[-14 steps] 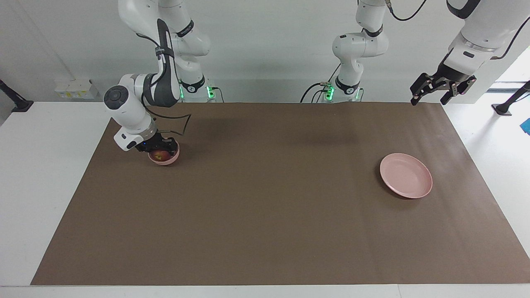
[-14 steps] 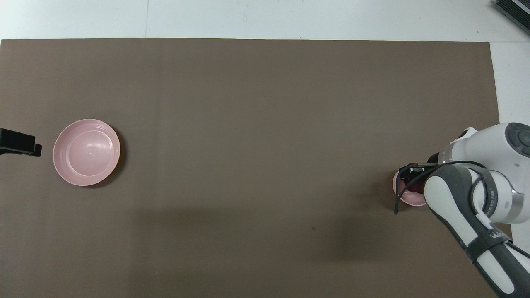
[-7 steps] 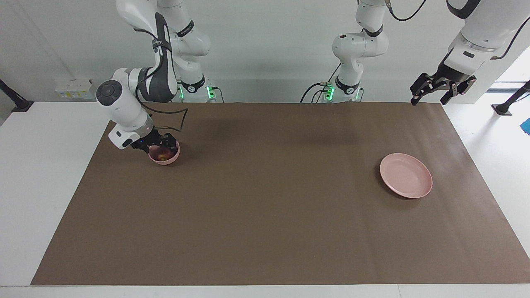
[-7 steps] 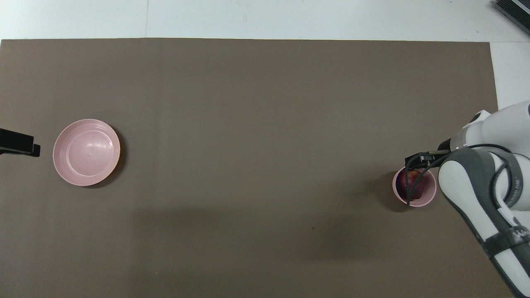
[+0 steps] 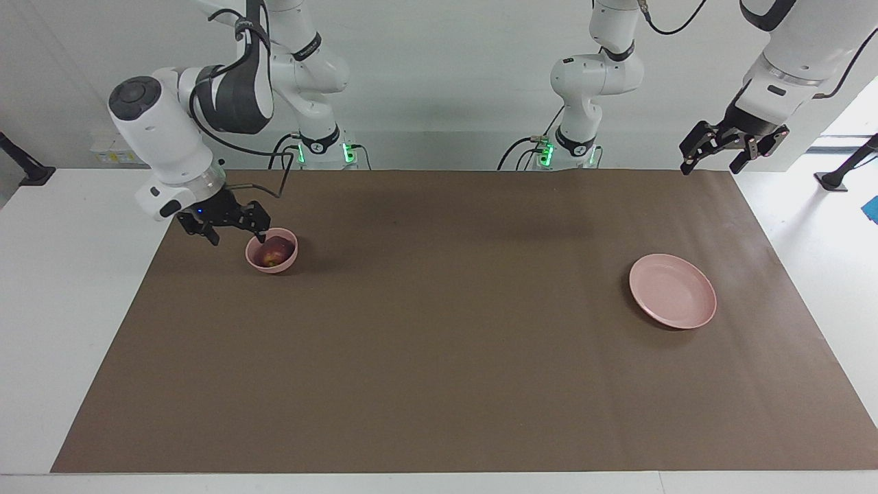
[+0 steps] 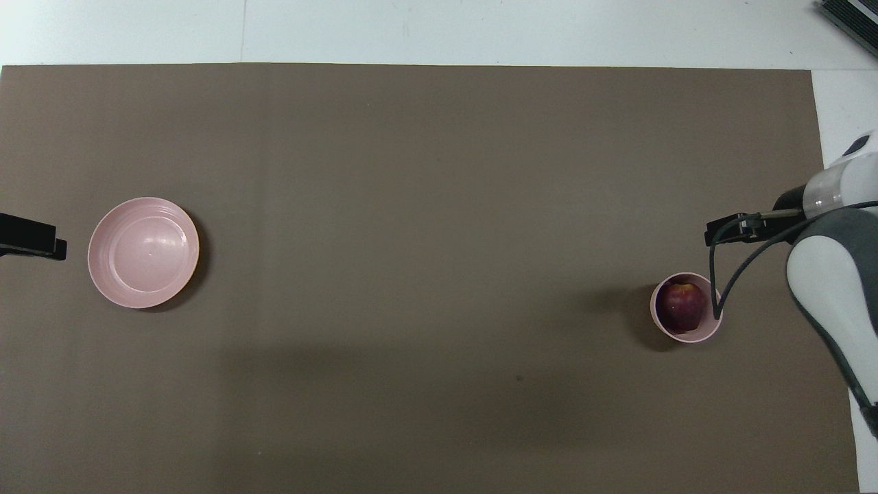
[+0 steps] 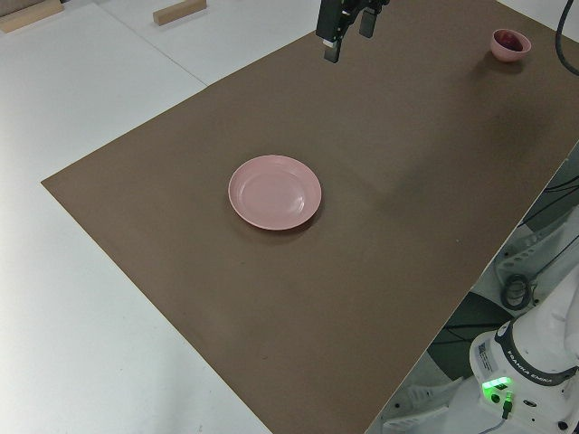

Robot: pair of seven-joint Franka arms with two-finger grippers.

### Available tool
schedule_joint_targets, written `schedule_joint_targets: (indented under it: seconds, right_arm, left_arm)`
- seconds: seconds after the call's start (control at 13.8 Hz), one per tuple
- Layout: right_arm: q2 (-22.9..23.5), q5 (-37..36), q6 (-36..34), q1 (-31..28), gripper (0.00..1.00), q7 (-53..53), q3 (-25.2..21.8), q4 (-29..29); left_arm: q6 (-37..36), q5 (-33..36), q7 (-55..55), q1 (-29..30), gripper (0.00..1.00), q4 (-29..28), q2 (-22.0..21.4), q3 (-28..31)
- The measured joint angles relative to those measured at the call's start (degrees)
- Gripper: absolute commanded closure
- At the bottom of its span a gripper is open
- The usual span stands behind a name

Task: Move apple from plate to bowl

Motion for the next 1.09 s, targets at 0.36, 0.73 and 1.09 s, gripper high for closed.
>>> schedule_joint_targets:
  seconds: [0.36, 0.73, 1.09]
  right_arm:
    - [-0.4, 0.0, -6.5, 0.0, 0.00, 3.7, 0.2, 8.2]
    - [-0.5, 0.5, -14.1, 0.1, 0.00, 5.6, 1.6, 14.8]
    - [-0.5, 0.5, -14.8, 0.0, 0.00, 8.1, 1.6, 15.3]
  left_arm:
    - [0.0, 0.0, 0.0, 0.0, 0.00, 0.0, 0.0, 0.0]
    - [0.0, 0.0, 0.0, 0.0, 0.00, 0.0, 0.0, 0.0]
    - [0.0, 0.0, 0.0, 0.0, 0.00, 0.0, 0.0, 0.0]
